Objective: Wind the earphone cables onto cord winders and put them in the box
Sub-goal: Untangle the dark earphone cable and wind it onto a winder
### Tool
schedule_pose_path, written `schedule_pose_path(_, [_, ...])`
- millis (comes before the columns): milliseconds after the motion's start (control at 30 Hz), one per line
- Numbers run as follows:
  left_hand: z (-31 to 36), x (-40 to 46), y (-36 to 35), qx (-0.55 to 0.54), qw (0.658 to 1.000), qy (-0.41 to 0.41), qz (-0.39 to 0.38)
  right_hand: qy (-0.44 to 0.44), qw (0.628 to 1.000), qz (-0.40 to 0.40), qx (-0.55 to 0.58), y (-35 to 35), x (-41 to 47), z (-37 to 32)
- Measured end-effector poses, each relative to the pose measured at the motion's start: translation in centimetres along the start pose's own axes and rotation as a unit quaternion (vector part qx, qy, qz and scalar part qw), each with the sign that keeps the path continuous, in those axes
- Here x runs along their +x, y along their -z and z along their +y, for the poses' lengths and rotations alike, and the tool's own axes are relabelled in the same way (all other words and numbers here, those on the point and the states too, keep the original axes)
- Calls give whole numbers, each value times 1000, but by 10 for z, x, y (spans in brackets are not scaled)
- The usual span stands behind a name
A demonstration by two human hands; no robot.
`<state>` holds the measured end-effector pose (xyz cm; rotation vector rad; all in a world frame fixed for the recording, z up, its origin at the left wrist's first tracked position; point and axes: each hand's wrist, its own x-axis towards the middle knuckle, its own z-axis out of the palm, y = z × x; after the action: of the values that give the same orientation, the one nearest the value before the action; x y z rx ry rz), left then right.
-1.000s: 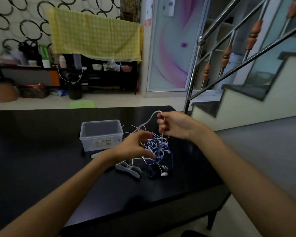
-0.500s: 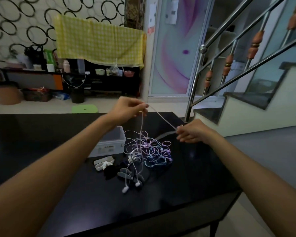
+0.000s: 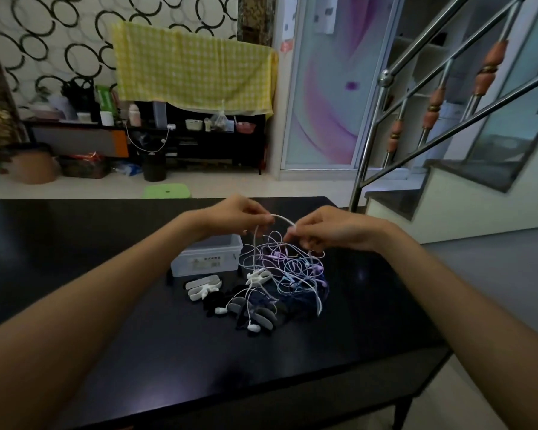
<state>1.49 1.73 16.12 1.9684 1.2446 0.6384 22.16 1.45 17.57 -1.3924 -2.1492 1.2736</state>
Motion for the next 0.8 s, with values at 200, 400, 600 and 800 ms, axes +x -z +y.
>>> schedule_pose_path(200, [-45,-12,-22,13,985,35,-166,123,957,248,90,26,-5,3])
schedule_pose_path(400, [-60,-9,-11,-133,987,19,87,56,904,419,70,56,-16,23])
schedule_pose_path(600, [-45,-12,0,-173,969,79,157,-112,953,261,-107,47,-25,57])
schedule_pose_path(800, [-67,-26,-21,-111,986,111,55,-218,926,58,-303,18,-12,84])
